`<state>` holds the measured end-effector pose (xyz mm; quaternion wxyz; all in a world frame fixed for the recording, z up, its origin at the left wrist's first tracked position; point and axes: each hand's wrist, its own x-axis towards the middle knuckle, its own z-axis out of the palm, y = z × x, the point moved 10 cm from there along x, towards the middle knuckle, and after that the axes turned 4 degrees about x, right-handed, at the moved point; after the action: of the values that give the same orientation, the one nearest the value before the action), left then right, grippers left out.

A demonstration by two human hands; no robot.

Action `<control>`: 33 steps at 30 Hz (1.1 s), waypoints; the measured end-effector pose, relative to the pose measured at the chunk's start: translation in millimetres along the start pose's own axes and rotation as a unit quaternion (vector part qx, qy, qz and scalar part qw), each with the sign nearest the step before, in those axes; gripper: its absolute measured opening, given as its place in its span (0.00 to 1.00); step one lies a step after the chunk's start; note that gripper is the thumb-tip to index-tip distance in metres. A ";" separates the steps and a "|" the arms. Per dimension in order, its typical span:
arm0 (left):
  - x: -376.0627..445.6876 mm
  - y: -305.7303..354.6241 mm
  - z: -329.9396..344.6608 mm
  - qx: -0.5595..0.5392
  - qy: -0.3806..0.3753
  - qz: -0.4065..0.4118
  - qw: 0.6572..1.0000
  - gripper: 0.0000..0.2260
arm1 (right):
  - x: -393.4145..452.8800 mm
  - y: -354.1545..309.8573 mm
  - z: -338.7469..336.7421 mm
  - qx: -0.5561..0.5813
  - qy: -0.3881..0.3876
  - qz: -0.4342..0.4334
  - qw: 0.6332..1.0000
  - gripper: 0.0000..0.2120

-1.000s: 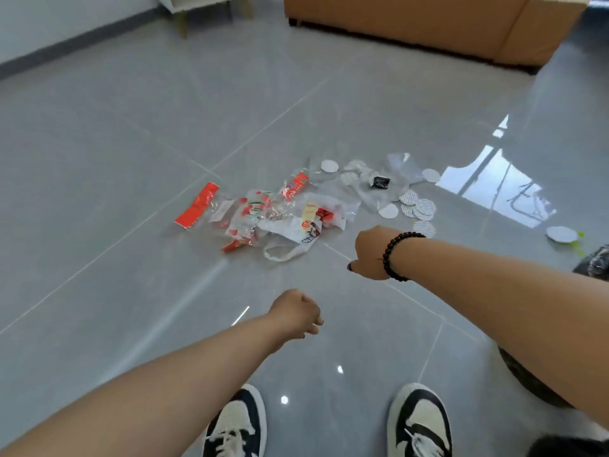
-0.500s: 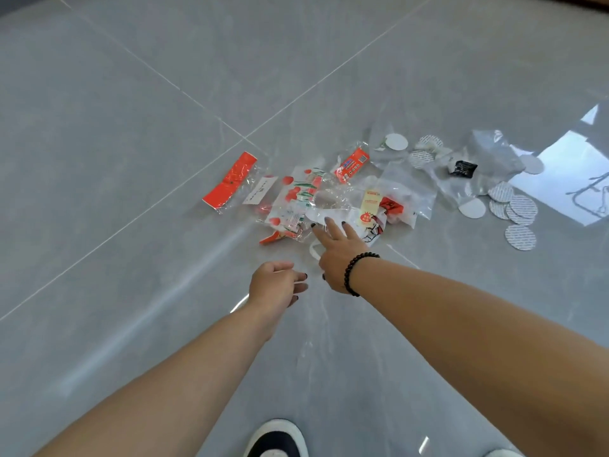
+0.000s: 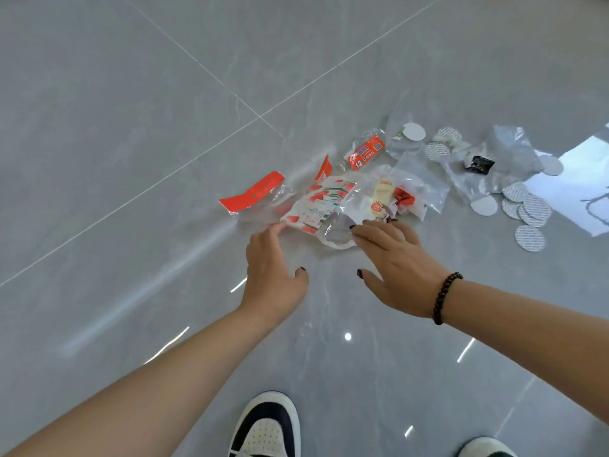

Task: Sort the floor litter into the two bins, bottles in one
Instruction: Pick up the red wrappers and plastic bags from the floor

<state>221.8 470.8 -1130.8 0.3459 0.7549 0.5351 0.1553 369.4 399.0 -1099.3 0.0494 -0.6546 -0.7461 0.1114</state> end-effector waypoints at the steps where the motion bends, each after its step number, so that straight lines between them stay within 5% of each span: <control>1: -1.4 8.5 1.1 0.052 0.002 0.060 0.997 0.37 | -12.7 -5.7 -14.1 0.004 0.040 -0.026 0.999 0.24; 3: -4.7 24.8 4.5 0.147 0.005 0.158 0.977 0.43 | -40.2 -13.0 -31.8 0.018 0.072 -0.062 0.995 0.22; 6: -3.0 45.7 13.3 0.205 0.007 0.230 0.951 0.37 | -83.3 -22.2 -48.6 0.050 0.072 -0.101 0.991 0.21; 10: 0.3 61.2 30.2 0.121 -0.038 0.236 0.963 0.27 | -140.2 -25.8 -38.6 0.137 0.018 -0.073 0.988 0.14; 13: -16.7 91.0 32.4 0.068 -0.039 0.305 0.949 0.28 | -160.6 -20.6 -60.8 0.219 0.070 -0.016 0.973 0.13; 16: -72.6 142.0 52.5 0.078 -0.067 0.490 0.865 0.21 | -178.4 2.1 -98.5 0.247 0.179 0.066 0.950 0.09; 18: -120.6 163.7 77.5 0.081 -0.095 0.576 0.808 0.14 | -189.9 10.4 -92.5 0.192 0.143 0.112 0.964 0.22; 20: -156.5 176.4 92.2 0.042 -0.126 0.593 0.794 0.10 | -204.7 15.0 -63.7 0.174 0.056 0.149 0.972 0.35; 24: -164.5 176.4 83.1 -0.146 -0.227 0.437 0.858 0.05 | -238.3 15.9 -11.6 0.331 -0.040 0.260 0.906 0.41; 27: -158.6 166.6 73.2 -0.210 -0.236 0.301 0.900 0.09 | -248.5 3.5 -3.3 0.548 -0.027 0.284 0.786 0.38; 28: -156.4 159.5 74.9 -0.240 -0.250 0.237 0.908 0.12 | -248.8 0.8 -5.5 0.556 -0.026 0.283 0.781 0.32; 30: -153.2 142.8 83.4 -0.322 -0.301 0.088 0.893 0.18 | -248.4 7.3 -16.2 0.437 -0.026 0.307 0.845 0.18; 33: -156.5 118.4 99.5 -0.425 -0.372 -0.094 0.820 0.15 | -253.9 29.8 -31.3 0.354 0.031 0.362 0.862 0.12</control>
<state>305.6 269.8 -1099.0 0.8181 0.4796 0.3146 0.0411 440.1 154.9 -1057.5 0.2566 -0.8202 -0.3653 0.3578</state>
